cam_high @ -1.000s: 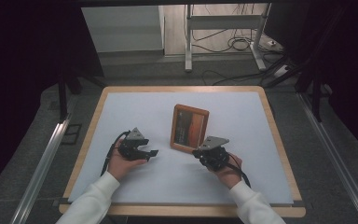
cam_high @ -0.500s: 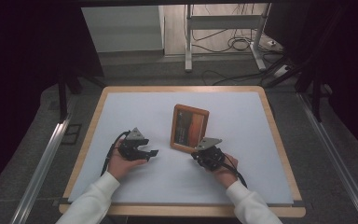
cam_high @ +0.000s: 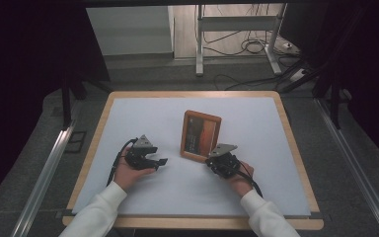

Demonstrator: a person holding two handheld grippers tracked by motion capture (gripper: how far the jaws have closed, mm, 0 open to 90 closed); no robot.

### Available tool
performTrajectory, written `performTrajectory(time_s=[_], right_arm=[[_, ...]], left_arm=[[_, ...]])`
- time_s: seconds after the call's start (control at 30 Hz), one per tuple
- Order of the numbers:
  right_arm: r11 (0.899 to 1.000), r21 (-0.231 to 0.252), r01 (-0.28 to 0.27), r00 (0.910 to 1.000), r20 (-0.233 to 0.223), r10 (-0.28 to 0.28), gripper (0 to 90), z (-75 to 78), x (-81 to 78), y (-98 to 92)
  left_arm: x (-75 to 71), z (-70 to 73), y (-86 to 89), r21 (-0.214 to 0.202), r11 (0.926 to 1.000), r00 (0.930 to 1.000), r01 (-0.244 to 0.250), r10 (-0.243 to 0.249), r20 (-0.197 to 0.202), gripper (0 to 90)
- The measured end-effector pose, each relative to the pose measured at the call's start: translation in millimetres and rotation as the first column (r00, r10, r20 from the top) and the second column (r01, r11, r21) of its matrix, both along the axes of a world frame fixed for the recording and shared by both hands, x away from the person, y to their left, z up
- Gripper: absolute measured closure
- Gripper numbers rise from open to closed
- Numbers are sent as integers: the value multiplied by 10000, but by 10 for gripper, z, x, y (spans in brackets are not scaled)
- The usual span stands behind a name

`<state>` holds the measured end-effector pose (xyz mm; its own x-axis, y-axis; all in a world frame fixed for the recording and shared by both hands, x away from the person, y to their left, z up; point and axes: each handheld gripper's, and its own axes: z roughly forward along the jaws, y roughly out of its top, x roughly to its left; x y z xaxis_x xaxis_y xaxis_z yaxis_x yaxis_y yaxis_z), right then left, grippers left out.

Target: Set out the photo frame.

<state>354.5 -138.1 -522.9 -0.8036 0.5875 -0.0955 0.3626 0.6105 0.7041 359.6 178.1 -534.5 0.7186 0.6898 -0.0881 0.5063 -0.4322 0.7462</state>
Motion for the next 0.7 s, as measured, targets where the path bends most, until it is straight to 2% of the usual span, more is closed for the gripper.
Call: performTrajectory(time_s=[0.1,0.7], right_arm=[[9999,-113,-31,10000,79,32,900,3,4,-5],[9996,-80,264,9995,156,-263,900,3,56,-101]], left_arm=[[0,6,4,-27,10000,10000,-1,1,8,329],[-9,30,1,-80,10000,10000,14,-13,78,327]])
